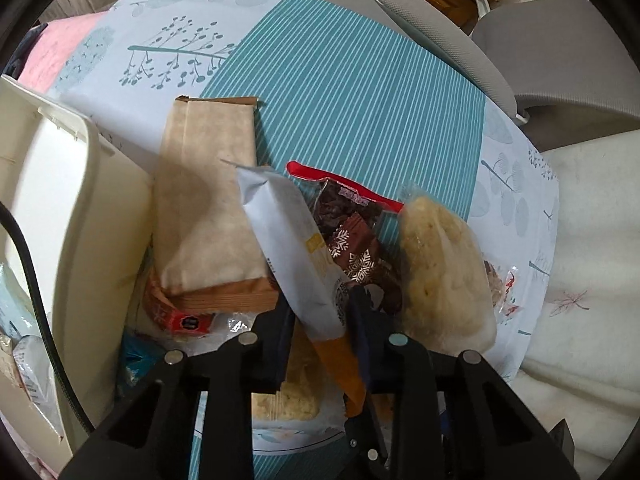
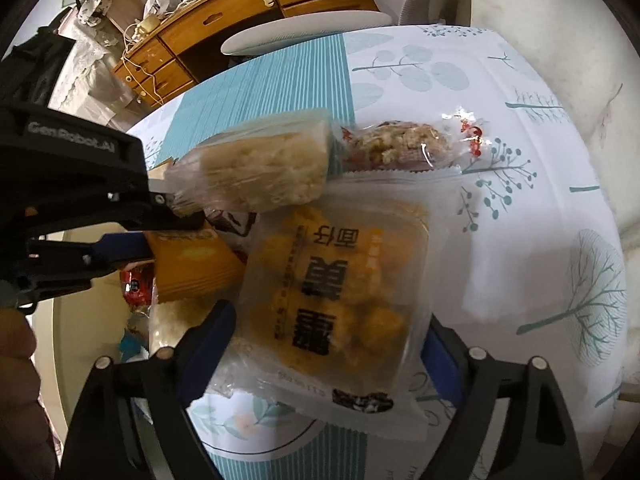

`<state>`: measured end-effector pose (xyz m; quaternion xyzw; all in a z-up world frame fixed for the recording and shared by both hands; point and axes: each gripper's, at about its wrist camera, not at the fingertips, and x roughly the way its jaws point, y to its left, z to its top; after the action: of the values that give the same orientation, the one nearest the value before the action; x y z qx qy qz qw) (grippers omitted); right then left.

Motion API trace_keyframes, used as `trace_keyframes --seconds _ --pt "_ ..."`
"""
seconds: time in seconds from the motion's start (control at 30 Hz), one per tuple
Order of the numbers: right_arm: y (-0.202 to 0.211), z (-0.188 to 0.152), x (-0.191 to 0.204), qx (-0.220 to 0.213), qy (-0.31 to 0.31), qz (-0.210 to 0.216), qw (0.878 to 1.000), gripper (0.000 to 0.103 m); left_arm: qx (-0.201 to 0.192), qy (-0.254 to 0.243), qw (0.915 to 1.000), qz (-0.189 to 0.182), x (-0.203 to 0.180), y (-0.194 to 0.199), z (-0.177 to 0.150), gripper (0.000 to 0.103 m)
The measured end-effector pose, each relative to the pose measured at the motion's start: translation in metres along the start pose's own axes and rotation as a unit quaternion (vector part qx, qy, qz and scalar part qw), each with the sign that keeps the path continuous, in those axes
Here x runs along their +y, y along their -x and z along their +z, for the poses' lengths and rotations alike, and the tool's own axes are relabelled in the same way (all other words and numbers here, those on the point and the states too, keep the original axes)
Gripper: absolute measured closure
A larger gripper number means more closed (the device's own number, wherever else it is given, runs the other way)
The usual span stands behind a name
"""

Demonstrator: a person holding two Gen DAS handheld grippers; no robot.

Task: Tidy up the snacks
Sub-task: 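Grasp the white-orange snack bar with left tool while right tool grasps orange cookie bag, then lift both held snacks and carry them toward the white tray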

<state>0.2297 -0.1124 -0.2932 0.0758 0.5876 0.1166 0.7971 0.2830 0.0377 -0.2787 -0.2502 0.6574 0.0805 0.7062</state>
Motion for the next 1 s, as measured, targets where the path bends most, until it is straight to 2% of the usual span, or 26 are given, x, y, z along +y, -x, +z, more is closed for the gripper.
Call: trace_keyframes --seconds 0.27,0.47,0.77,1.0 --pt "0.003 0.001 -0.002 0.005 -0.002 0.003 1.000 0.024 0.009 0.014 0.9995 -0.028 0.010 0.004 -0.002 0.087" --pt "0.009 -0.001 -0.001 0.015 -0.003 0.005 1.000 0.029 0.009 0.006 0.9986 -0.052 0.009 0.022 -0.010 0.088" --pt "0.028 -0.016 -0.011 0.040 -0.047 0.019 0.998 0.029 -0.002 -0.012 0.9952 -0.098 0.015 0.069 -0.034 0.088" --pt "0.056 -0.027 -0.009 0.026 -0.076 0.030 0.996 0.029 -0.017 -0.036 0.9922 -0.118 0.037 0.103 -0.060 0.088"
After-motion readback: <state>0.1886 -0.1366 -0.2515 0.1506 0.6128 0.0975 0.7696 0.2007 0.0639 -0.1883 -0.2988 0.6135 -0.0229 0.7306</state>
